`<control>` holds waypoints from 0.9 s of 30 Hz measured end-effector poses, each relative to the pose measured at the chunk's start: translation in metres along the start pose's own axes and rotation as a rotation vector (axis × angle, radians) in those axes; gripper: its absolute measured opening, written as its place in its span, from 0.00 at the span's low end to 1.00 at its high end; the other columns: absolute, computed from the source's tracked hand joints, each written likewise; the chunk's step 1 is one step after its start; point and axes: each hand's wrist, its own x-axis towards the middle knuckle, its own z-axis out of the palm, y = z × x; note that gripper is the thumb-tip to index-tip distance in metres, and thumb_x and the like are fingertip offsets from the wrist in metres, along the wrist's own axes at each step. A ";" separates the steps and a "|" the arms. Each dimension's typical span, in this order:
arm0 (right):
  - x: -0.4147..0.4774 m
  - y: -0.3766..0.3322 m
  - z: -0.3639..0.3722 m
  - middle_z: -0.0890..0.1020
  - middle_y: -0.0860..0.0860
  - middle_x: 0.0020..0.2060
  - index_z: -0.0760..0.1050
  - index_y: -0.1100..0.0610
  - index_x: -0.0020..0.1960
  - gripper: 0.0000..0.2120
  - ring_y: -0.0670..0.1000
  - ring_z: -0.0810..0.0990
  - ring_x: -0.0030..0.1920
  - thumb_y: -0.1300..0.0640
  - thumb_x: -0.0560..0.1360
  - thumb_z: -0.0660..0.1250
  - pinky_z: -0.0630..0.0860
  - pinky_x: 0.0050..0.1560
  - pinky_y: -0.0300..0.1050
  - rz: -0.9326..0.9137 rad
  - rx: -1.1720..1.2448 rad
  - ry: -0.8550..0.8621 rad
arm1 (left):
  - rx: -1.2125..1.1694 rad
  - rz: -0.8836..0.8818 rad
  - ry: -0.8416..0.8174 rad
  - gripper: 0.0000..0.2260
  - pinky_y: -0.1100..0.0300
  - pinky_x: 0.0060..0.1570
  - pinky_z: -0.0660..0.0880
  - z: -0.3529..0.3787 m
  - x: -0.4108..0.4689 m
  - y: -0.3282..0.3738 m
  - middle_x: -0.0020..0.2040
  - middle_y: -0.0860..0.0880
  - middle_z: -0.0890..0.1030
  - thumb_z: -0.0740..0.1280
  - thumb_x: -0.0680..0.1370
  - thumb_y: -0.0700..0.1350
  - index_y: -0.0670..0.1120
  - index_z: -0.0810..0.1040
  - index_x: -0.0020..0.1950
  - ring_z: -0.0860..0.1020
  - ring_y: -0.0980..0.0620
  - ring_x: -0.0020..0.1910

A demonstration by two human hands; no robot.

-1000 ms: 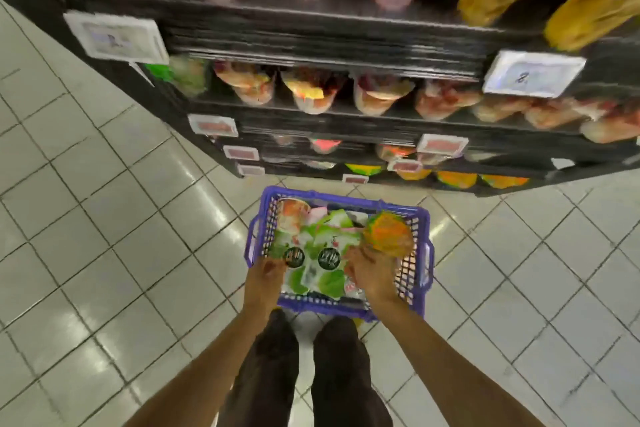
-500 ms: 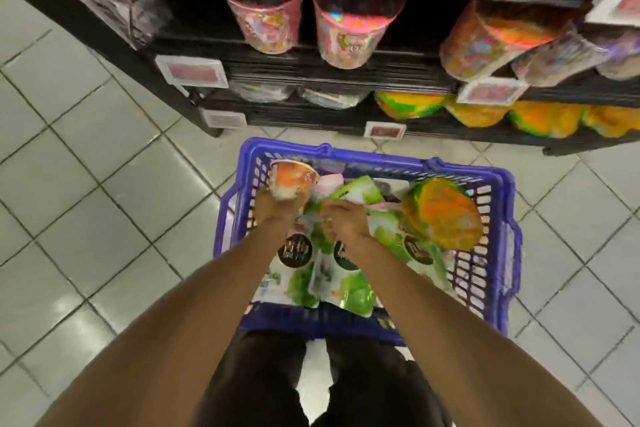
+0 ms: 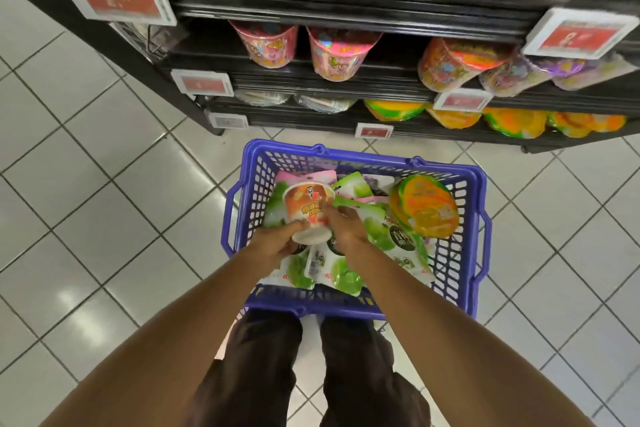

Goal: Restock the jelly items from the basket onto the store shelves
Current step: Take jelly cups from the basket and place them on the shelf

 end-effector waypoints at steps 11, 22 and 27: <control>-0.178 -0.042 -0.083 0.85 0.53 0.55 0.74 0.51 0.64 0.35 0.57 0.82 0.58 0.56 0.59 0.80 0.76 0.63 0.58 -0.170 0.699 -0.346 | -0.201 0.285 -0.206 0.11 0.55 0.48 0.80 0.006 -0.195 0.045 0.48 0.43 0.83 0.58 0.80 0.38 0.41 0.81 0.49 0.82 0.46 0.47; -0.475 -0.216 -0.203 0.81 0.55 0.51 0.74 0.53 0.62 0.27 0.52 0.81 0.52 0.40 0.69 0.70 0.78 0.49 0.43 -0.751 0.381 -0.358 | 0.297 0.828 -0.365 0.24 0.69 0.45 0.78 -0.020 -0.525 0.199 0.53 0.55 0.84 0.70 0.67 0.66 0.54 0.77 0.56 0.83 0.60 0.50; -0.596 -0.272 -0.234 0.81 0.59 0.53 0.78 0.52 0.62 0.23 0.57 0.80 0.55 0.40 0.73 0.64 0.76 0.58 0.55 -1.030 0.425 -0.297 | 0.270 1.075 -0.408 0.30 0.59 0.51 0.79 -0.029 -0.655 0.240 0.54 0.54 0.84 0.74 0.63 0.66 0.53 0.75 0.58 0.83 0.55 0.53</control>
